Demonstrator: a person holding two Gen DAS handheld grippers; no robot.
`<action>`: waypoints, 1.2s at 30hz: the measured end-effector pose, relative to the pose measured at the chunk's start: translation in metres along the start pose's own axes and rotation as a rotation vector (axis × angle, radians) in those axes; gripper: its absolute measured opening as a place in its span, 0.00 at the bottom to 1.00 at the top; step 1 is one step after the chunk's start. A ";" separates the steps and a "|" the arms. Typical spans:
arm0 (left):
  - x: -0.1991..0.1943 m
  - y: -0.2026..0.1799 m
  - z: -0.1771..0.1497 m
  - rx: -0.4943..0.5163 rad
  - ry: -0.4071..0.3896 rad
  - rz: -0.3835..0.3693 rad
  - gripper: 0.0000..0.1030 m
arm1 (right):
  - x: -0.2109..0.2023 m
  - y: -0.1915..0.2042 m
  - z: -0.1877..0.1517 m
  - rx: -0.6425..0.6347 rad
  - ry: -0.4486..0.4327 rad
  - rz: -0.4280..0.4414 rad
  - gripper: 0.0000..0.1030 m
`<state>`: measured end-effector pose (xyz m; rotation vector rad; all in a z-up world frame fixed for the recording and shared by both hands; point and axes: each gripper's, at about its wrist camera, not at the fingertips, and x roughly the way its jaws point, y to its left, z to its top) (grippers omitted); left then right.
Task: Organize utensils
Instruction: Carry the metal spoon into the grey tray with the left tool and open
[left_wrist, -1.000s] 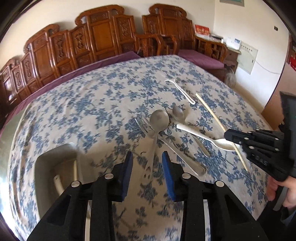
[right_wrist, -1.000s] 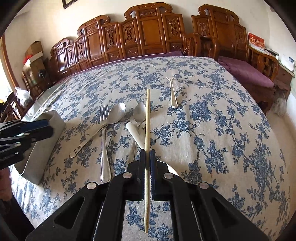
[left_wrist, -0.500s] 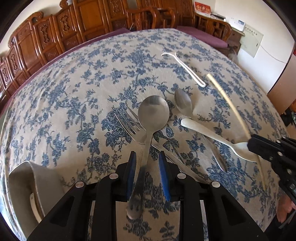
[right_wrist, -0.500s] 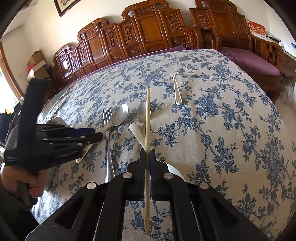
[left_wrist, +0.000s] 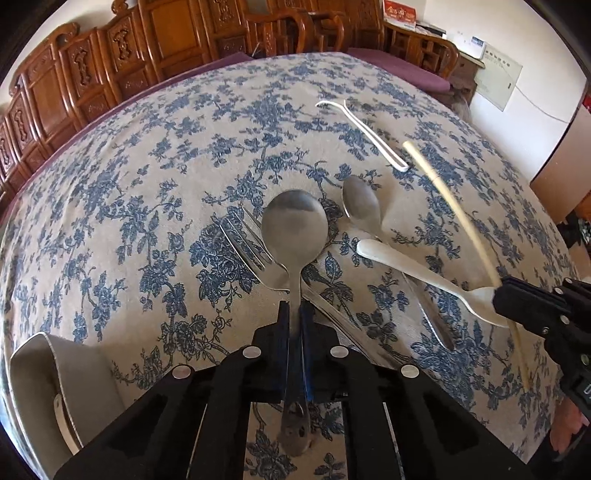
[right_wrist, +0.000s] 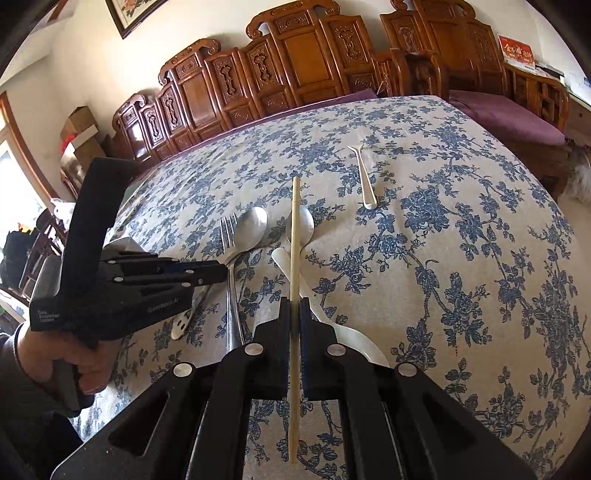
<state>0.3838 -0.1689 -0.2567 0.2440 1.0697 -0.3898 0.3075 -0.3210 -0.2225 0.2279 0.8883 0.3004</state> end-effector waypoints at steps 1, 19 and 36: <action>-0.003 -0.001 -0.001 -0.002 -0.009 -0.003 0.05 | 0.000 0.000 0.000 -0.003 0.000 0.001 0.06; -0.071 0.005 -0.022 -0.009 -0.105 0.025 0.05 | -0.003 0.023 0.001 -0.064 -0.007 0.020 0.06; -0.134 0.039 -0.065 -0.073 -0.167 0.070 0.05 | -0.009 0.067 -0.007 -0.182 -0.016 0.045 0.06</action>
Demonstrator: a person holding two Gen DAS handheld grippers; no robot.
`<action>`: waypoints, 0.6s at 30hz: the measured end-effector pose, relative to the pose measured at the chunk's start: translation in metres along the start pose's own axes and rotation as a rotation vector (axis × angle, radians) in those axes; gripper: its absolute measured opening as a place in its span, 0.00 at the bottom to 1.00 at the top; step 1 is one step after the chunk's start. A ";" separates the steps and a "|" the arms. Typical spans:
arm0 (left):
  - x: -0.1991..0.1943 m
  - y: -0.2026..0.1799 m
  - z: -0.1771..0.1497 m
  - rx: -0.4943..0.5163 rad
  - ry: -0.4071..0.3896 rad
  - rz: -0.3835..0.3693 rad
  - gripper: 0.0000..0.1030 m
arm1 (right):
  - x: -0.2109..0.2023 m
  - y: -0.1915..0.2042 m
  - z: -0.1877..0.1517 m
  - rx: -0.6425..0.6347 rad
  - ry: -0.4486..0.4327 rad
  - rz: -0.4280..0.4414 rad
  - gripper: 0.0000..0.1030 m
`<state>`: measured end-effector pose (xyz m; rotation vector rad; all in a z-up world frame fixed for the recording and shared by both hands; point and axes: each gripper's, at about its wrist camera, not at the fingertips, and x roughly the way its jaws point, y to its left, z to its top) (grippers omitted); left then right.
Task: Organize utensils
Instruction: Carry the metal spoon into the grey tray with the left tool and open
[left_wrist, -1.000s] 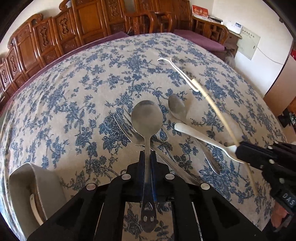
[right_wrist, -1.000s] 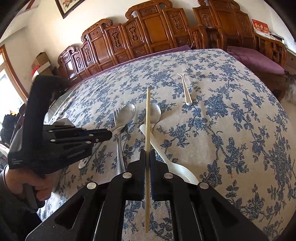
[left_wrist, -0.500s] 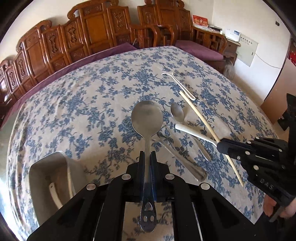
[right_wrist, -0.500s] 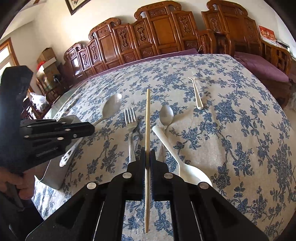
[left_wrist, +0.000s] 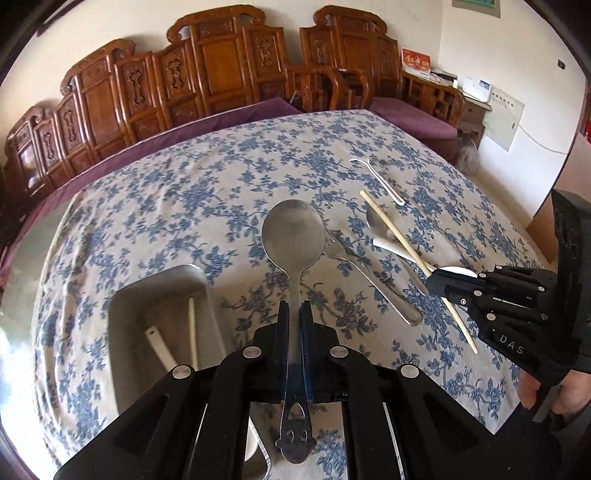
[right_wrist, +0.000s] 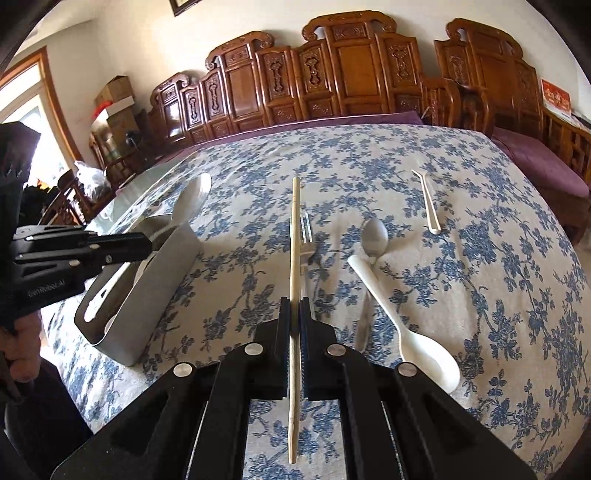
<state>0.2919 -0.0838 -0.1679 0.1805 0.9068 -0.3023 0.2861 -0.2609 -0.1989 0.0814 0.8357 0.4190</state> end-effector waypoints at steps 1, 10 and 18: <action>-0.004 0.003 -0.002 -0.005 -0.004 0.003 0.05 | 0.000 0.001 0.000 -0.003 0.001 0.003 0.06; -0.016 0.033 -0.019 -0.049 -0.004 0.045 0.05 | -0.006 0.029 -0.001 -0.052 -0.011 0.040 0.06; -0.006 0.068 -0.038 -0.105 0.029 0.083 0.05 | -0.005 0.046 -0.005 -0.098 -0.001 0.043 0.06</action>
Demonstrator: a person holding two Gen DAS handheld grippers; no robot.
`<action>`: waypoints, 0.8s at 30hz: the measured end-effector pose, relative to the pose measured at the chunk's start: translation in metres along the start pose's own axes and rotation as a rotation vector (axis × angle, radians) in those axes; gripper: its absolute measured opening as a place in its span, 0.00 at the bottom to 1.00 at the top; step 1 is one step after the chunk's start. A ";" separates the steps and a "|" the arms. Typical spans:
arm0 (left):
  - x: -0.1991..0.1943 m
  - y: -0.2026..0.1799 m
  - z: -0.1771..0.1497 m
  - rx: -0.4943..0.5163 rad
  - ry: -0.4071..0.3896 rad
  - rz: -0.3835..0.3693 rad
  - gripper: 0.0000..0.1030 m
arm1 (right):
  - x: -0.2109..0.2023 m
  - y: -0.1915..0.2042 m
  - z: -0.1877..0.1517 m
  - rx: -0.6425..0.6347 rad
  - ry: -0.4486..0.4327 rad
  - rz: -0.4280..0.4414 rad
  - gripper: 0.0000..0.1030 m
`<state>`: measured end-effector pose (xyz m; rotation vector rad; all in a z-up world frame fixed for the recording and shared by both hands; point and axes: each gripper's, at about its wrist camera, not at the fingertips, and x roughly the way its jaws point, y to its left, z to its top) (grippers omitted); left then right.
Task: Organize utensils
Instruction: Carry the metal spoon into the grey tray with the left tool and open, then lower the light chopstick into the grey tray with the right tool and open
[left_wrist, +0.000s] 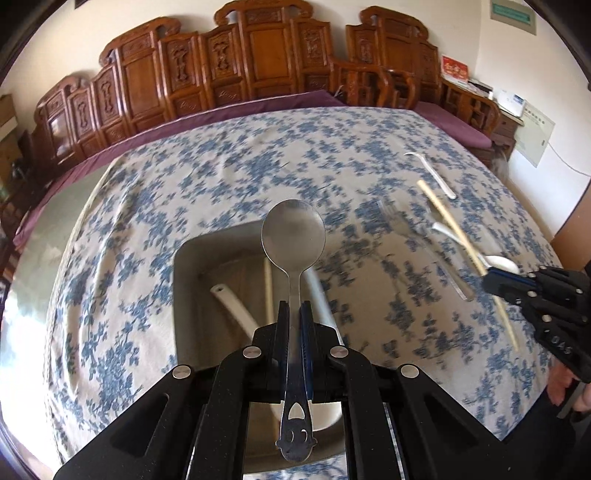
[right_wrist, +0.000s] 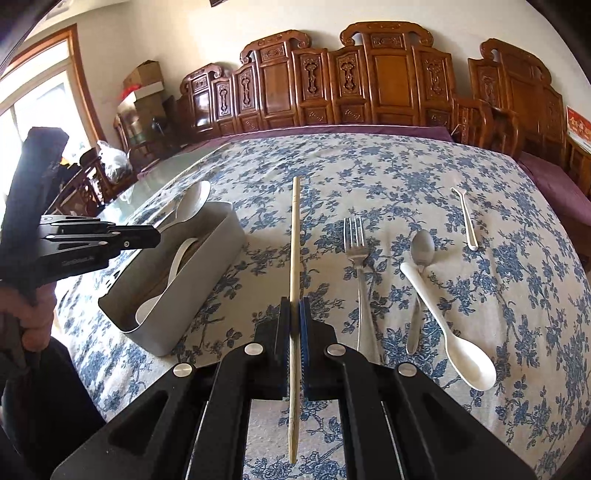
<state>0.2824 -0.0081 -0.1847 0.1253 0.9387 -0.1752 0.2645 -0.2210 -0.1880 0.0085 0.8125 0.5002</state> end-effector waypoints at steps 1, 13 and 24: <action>0.003 0.004 -0.002 -0.007 0.004 0.003 0.05 | 0.001 0.000 0.000 -0.001 0.003 0.000 0.06; 0.040 0.036 -0.027 -0.075 0.065 0.034 0.05 | 0.012 0.003 -0.010 -0.026 0.048 -0.026 0.06; 0.049 0.041 -0.025 -0.075 0.066 0.029 0.05 | 0.025 0.015 -0.011 -0.063 0.075 -0.030 0.06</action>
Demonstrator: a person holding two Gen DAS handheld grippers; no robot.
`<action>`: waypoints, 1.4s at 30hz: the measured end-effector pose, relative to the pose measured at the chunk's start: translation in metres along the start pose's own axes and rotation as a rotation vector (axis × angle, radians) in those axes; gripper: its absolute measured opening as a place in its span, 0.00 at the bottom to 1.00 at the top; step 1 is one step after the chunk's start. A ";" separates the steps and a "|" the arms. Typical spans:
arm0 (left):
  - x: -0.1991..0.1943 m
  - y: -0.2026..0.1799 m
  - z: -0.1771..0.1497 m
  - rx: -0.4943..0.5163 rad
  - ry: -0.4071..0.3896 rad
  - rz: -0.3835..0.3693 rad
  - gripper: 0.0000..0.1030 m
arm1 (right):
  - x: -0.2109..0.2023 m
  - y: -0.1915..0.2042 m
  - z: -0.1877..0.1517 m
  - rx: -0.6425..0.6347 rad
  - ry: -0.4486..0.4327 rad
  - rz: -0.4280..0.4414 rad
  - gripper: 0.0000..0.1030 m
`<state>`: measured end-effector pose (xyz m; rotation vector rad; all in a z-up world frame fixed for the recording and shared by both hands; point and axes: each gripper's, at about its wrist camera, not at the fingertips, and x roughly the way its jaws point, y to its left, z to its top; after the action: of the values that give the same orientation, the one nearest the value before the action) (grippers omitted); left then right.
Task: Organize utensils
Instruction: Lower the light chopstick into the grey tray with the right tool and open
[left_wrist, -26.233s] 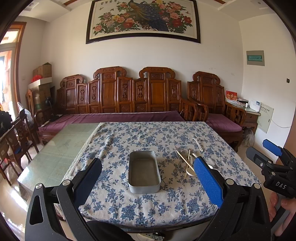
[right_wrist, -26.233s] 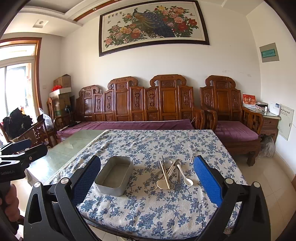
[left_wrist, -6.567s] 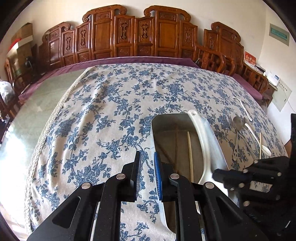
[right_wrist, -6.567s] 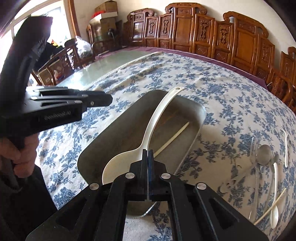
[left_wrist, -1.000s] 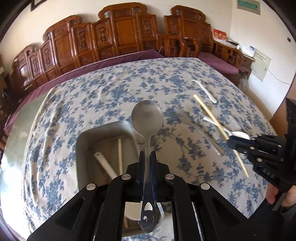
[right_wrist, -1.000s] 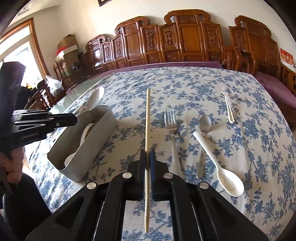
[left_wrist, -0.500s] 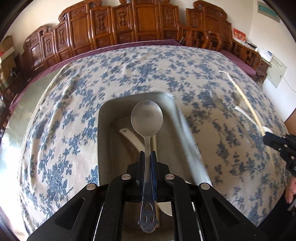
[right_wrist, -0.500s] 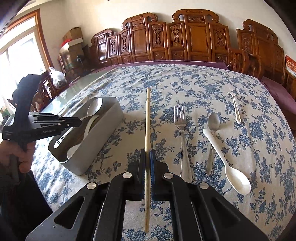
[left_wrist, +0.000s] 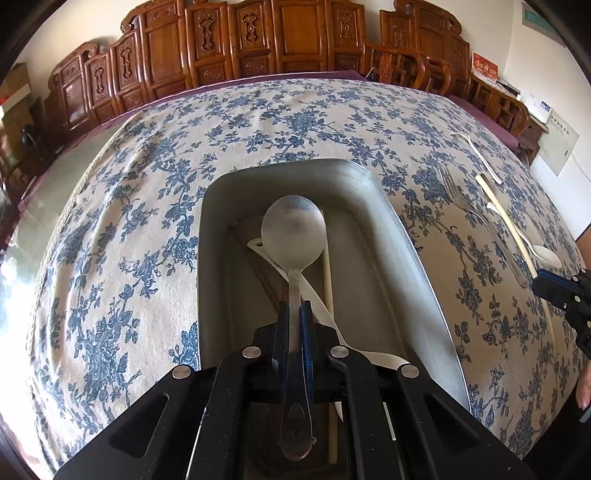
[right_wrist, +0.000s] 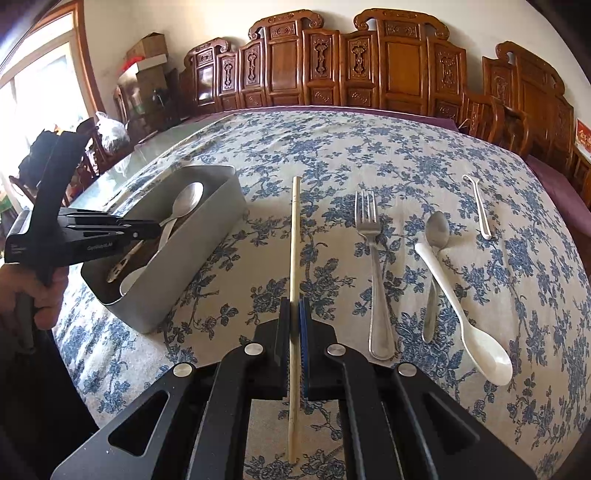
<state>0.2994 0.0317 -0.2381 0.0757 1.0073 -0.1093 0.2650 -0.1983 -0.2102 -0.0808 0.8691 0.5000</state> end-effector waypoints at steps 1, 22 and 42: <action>0.001 0.000 0.001 0.001 0.001 0.003 0.06 | -0.001 0.001 0.002 0.003 -0.003 0.005 0.06; -0.035 0.032 0.011 -0.071 -0.105 -0.001 0.06 | 0.005 0.073 0.054 -0.034 -0.055 0.090 0.06; -0.063 0.076 0.012 -0.140 -0.183 0.033 0.06 | 0.078 0.116 0.084 0.091 0.007 0.203 0.06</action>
<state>0.2854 0.1092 -0.1779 -0.0448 0.8283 -0.0147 0.3146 -0.0436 -0.1987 0.0900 0.9107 0.6486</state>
